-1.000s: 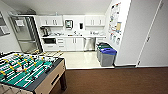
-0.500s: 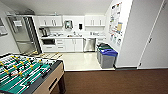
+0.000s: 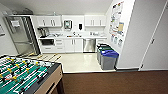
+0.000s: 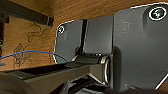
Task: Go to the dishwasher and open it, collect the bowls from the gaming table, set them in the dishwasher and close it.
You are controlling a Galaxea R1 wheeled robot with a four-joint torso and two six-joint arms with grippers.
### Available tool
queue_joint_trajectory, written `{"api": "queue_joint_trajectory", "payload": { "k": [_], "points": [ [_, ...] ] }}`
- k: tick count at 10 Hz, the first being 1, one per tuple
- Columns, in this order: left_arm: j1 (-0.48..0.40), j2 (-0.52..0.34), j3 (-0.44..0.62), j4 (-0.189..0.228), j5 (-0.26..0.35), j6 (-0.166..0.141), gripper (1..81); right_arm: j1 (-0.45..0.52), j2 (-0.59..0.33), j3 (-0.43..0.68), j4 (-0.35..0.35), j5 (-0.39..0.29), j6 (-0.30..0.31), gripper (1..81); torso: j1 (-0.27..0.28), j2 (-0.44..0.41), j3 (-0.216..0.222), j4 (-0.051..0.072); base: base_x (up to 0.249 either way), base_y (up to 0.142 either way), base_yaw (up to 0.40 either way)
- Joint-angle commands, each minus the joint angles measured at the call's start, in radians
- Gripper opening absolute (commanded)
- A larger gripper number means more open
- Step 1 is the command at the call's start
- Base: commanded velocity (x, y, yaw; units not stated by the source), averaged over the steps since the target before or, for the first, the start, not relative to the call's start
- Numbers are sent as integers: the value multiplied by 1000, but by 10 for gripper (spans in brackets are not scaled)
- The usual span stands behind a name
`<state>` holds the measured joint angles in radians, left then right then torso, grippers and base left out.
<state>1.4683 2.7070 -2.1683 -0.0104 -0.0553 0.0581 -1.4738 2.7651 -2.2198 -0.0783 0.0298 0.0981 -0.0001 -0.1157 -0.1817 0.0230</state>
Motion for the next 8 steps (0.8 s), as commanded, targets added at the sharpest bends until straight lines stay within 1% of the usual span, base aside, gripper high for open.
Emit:
{"api": "queue_joint_trajectory", "payload": {
  "k": [1, 8],
  "points": [
    [-49, -10, 8, 6, 52, 12, 811, 49, -16, 14, 12, -50, 0, 811, 0, 0, 0, 0, 169, 0, 0],
    [-49, -10, 5, 6, 52, 12, 811, 49, -14, 11, 9, -48, -1, 811, 0, 0, 0, 0, 169, 0, 0]
  ]
}}
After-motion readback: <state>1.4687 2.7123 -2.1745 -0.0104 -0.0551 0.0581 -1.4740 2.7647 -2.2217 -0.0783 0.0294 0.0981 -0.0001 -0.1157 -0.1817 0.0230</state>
